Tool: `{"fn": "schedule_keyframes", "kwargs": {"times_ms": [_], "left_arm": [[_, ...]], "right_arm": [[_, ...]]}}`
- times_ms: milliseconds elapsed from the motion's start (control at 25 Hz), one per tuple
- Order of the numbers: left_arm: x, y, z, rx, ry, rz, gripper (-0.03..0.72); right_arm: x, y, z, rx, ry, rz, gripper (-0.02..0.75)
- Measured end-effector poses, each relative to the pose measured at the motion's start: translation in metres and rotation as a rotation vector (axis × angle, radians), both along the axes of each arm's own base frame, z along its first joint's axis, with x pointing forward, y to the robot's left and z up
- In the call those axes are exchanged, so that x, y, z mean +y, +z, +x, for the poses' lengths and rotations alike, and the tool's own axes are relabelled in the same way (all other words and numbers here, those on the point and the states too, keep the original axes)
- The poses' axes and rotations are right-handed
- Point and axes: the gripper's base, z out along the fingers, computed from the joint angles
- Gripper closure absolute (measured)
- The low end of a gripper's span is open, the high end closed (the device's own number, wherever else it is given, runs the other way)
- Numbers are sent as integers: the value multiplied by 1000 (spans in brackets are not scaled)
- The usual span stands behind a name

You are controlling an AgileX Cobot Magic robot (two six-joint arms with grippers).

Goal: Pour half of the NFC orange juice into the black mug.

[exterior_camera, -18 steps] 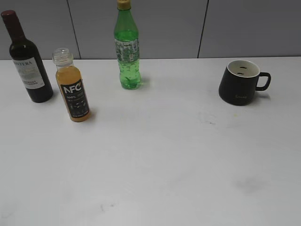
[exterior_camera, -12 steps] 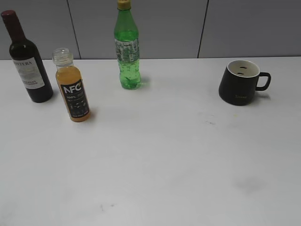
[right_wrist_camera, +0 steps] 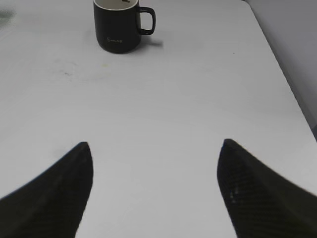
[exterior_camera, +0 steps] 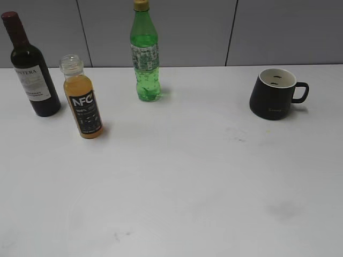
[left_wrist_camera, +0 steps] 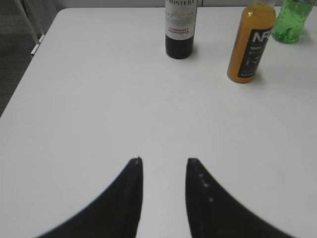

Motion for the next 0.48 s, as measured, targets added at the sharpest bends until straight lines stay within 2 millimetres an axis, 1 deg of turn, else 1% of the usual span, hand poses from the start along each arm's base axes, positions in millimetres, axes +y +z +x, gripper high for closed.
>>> {"fn": "schedule_keyframes", "kwargs": {"times_ms": [160, 240, 360, 480], "left_arm": [[0, 0, 0, 0, 0, 0, 450], [0, 0, 0, 0, 0, 0, 450], [0, 0, 0, 0, 0, 0, 450], [0, 0, 0, 0, 0, 0, 450]], "right_arm": [[0, 2, 0, -9, 0, 0, 144], [0, 10, 2, -65, -5, -1, 144], [-2, 27, 11, -217, -18, -2, 144], [-4, 33, 27, -311, -33, -1, 144]]}}
